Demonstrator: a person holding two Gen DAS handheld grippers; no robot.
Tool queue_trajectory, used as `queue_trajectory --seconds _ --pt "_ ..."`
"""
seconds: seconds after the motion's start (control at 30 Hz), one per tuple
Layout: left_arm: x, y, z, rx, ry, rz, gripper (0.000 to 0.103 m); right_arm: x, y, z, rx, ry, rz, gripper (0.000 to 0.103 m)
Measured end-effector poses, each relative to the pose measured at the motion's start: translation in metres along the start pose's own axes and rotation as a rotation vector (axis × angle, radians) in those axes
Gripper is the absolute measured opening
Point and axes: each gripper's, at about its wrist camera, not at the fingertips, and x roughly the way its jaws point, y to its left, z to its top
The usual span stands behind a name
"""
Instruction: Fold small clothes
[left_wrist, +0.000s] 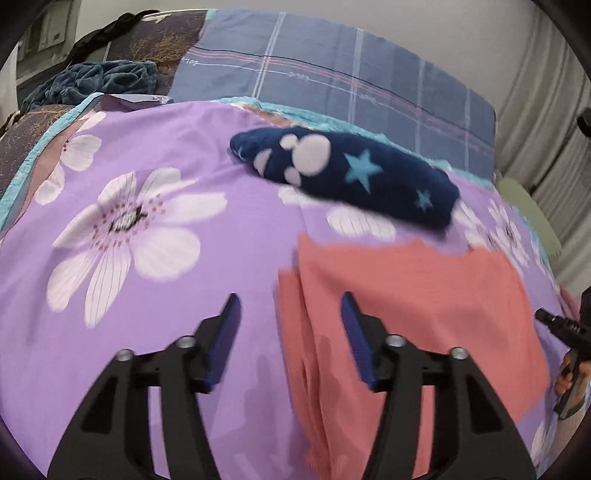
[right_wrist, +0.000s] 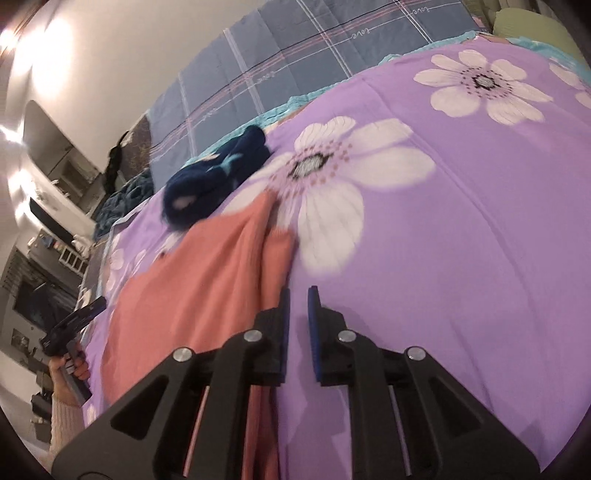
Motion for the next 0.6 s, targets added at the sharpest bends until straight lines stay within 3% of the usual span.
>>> queue_trajectory --seconds 0.07,0.17,0.33,0.5,0.6 --pt "-0.017 -0.007 -0.024 0.026 0.001 0.000 0.060 -0.022 0.003 -0.021 -0.014 0.007 0.020 0.014" --pt "-0.041 -0.012 -0.057 0.036 0.002 0.008 0.063 -0.051 0.006 -0.056 -0.034 0.013 0.030 0.027" --pt "-0.076 -0.015 -0.101 0.036 0.006 0.021 0.063 -0.081 0.014 -0.100 -0.074 0.023 0.021 0.030" --pt "-0.088 -0.029 -0.126 0.090 0.033 0.023 0.063 -0.087 0.019 -0.117 -0.048 0.041 0.052 0.036" --pt "-0.080 -0.017 -0.139 -0.053 0.100 -0.022 0.063 -0.082 0.019 -0.125 0.028 0.072 0.076 0.041"
